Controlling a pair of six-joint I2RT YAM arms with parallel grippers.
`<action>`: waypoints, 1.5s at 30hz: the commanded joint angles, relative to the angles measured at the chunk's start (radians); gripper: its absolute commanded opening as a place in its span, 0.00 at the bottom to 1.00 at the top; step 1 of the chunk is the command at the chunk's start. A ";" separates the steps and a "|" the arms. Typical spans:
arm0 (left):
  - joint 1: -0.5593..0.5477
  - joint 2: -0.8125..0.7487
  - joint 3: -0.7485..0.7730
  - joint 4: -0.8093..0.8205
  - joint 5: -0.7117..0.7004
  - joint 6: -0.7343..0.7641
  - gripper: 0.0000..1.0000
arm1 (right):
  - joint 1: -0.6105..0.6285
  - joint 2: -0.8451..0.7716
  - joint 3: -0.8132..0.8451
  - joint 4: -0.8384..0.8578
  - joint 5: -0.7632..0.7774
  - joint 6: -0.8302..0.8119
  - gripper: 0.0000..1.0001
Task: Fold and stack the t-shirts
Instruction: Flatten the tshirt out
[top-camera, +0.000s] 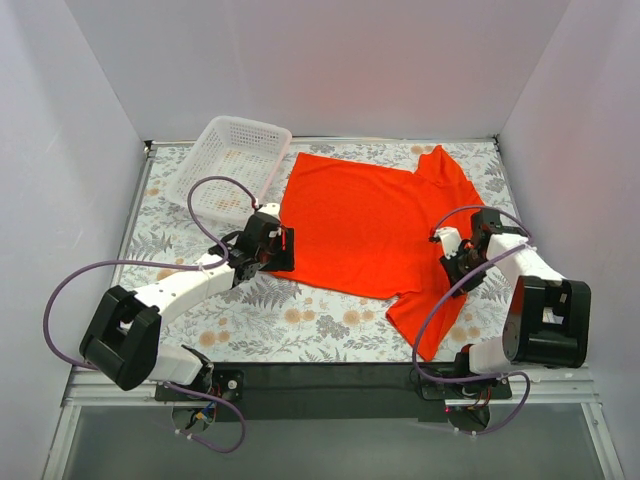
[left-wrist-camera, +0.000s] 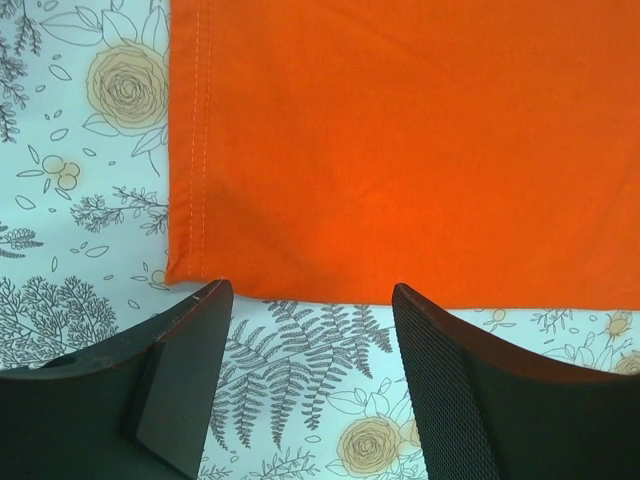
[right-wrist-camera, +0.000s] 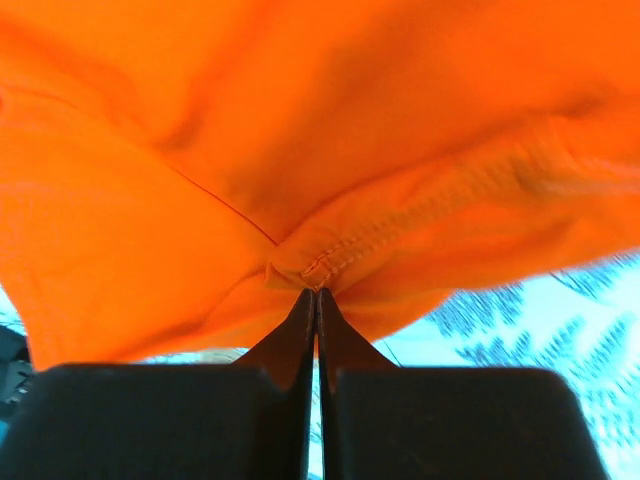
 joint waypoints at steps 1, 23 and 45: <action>-0.018 -0.003 -0.003 -0.027 -0.039 0.006 0.60 | -0.040 -0.074 -0.007 -0.004 0.084 0.004 0.01; -0.056 0.038 0.012 -0.053 0.023 0.016 0.60 | -0.641 -0.082 -0.045 0.001 0.090 -0.384 0.28; 0.083 0.252 0.334 0.137 0.192 0.017 0.75 | -0.247 0.068 0.306 0.249 -0.301 -0.013 0.68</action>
